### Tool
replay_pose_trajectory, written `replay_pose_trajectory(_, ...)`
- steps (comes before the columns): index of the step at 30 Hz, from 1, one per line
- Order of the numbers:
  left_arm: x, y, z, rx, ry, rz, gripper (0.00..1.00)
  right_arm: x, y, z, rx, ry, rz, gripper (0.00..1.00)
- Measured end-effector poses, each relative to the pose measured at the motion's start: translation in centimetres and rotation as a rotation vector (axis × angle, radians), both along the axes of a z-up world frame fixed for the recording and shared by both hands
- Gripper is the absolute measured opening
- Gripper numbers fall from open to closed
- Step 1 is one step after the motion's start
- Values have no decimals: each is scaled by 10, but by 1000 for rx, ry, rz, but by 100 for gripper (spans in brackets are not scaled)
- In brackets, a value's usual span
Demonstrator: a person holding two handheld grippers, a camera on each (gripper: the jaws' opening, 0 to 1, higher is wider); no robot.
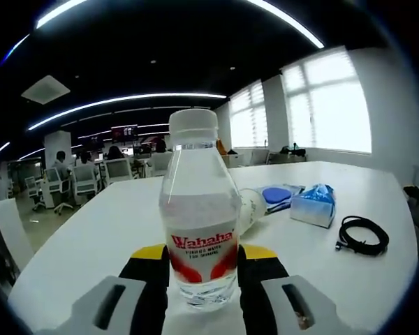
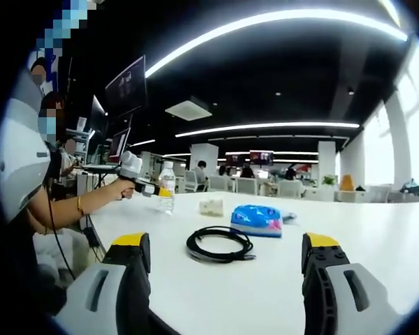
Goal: Arrange the tabletop items into an orderly group along one side of the table until the central work area is clear of visible clutter.
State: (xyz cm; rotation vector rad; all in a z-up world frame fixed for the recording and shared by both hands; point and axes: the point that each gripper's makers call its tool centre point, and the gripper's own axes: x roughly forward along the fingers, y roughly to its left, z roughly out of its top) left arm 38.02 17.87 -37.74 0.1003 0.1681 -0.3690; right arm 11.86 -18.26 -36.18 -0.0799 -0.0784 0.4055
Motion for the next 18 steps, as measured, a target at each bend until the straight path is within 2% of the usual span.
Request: replay_pose_trajectory(18, 21, -7, -1, -8, 12, 18, 37, -4, -5, 5, -5, -12, -11, 86)
